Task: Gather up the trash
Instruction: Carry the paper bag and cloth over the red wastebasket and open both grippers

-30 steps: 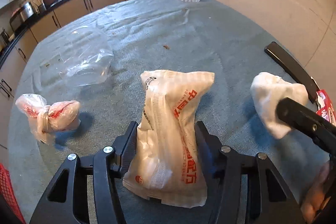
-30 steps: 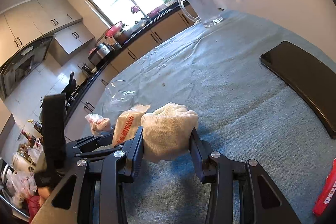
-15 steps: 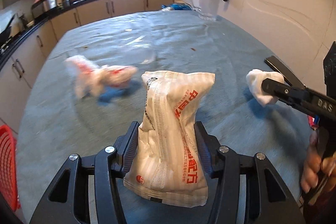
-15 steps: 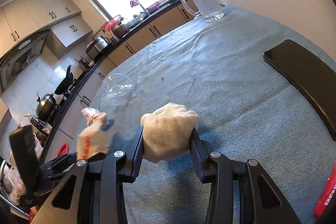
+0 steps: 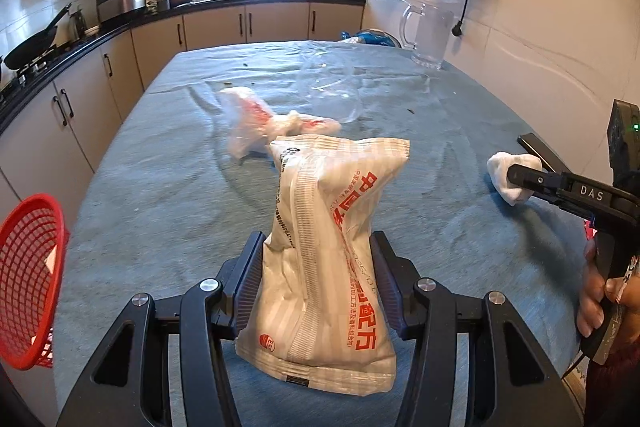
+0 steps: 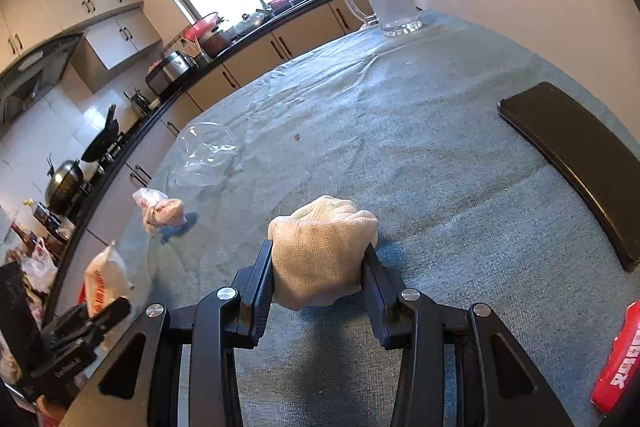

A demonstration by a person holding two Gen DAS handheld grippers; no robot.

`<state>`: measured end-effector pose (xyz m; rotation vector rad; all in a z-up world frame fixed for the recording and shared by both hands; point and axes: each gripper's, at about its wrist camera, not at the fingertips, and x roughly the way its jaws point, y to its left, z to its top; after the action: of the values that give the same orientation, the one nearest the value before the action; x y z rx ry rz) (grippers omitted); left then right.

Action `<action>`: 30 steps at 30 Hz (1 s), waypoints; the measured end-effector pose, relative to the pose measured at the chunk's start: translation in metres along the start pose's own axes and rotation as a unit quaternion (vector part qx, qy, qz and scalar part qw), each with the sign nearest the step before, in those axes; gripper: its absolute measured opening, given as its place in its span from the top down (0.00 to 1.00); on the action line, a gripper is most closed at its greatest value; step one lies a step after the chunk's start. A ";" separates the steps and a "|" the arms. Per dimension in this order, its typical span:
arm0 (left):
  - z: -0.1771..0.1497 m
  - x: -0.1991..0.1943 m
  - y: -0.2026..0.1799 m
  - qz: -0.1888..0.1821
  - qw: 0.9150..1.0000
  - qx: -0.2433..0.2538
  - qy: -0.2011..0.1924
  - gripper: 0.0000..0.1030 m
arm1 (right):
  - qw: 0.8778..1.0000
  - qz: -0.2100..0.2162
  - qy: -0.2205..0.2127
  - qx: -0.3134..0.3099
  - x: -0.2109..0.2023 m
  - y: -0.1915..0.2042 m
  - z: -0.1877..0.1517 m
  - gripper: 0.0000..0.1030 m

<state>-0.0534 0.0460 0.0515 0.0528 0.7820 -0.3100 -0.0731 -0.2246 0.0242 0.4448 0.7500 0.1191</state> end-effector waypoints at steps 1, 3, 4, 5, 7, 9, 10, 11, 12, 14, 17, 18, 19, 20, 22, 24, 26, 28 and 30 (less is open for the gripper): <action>-0.001 -0.002 0.002 0.004 1.000 0.000 -0.003 0.50 | 1.000 -0.002 -0.001 -0.008 0.000 0.006 -0.002 0.58; -0.001 -0.003 0.001 0.009 1.000 0.000 -0.006 0.50 | 0.999 0.003 0.002 -0.031 0.002 0.023 -0.007 0.58; -0.002 -0.004 0.002 0.012 1.000 0.000 -0.008 0.50 | 0.999 0.010 0.006 -0.039 0.003 0.031 -0.010 0.58; -0.003 -0.006 0.004 0.015 1.000 -0.001 -0.010 0.50 | 0.999 0.017 0.009 -0.045 0.004 0.038 -0.012 0.58; -0.004 -0.008 0.007 0.021 1.000 -0.003 -0.013 0.50 | 0.997 0.031 0.015 -0.066 0.005 0.057 -0.017 0.58; -0.006 -0.011 0.010 0.025 1.000 -0.005 -0.016 0.50 | 0.996 0.038 0.015 -0.082 0.005 0.071 -0.020 0.58; -0.007 -0.012 0.013 0.028 0.999 -0.007 -0.018 0.50 | 0.995 0.042 0.017 -0.087 0.005 0.075 -0.021 0.58; -0.008 -0.013 0.014 0.028 0.999 -0.008 -0.017 0.50 | 0.995 0.045 0.019 -0.092 0.006 0.080 -0.023 0.58; -0.009 -0.014 0.017 0.029 0.999 -0.011 -0.018 0.50 | 0.994 0.047 0.021 -0.096 0.007 0.084 -0.025 0.58; -0.010 -0.014 0.021 0.031 0.999 -0.016 -0.018 0.50 | 0.993 0.049 0.024 -0.101 0.007 0.090 -0.029 0.58; -0.011 -0.015 0.027 0.033 0.999 -0.022 -0.018 0.50 | 0.992 0.050 0.030 -0.108 0.010 0.097 -0.032 0.58; -0.012 -0.016 0.028 0.033 0.999 -0.023 -0.019 0.50 | 0.992 0.051 0.032 -0.110 0.011 0.099 -0.033 0.58; -0.011 -0.016 0.030 0.033 0.999 -0.024 -0.019 0.50 | 0.992 0.051 0.034 -0.111 0.012 0.100 -0.033 0.58; -0.011 -0.017 0.031 0.033 0.999 -0.026 -0.020 0.50 | 0.992 0.051 0.036 -0.114 0.013 0.102 -0.034 0.58; -0.012 -0.019 0.035 0.033 0.999 -0.029 -0.023 0.50 | 0.991 0.052 0.038 -0.117 0.014 0.105 -0.035 0.58; -0.013 -0.020 0.037 0.033 0.999 -0.031 -0.024 0.50 | 0.991 0.052 0.039 -0.121 0.014 0.109 -0.036 0.58; -0.013 -0.022 0.037 0.033 0.999 -0.033 -0.026 0.50 | 0.990 0.052 0.040 -0.125 0.015 0.113 -0.037 0.58; -0.014 -0.023 0.039 0.034 0.998 -0.035 -0.027 0.50 | 0.989 0.053 0.042 -0.128 0.015 0.117 -0.037 0.58; -0.015 -0.024 0.041 0.035 0.998 -0.037 -0.029 0.50 | 0.989 0.054 0.043 -0.131 0.015 0.120 -0.038 0.58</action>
<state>-0.0680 0.0932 0.0549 0.0013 0.7315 -0.2145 -0.0819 -0.0992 0.0423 0.2314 0.7825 0.3365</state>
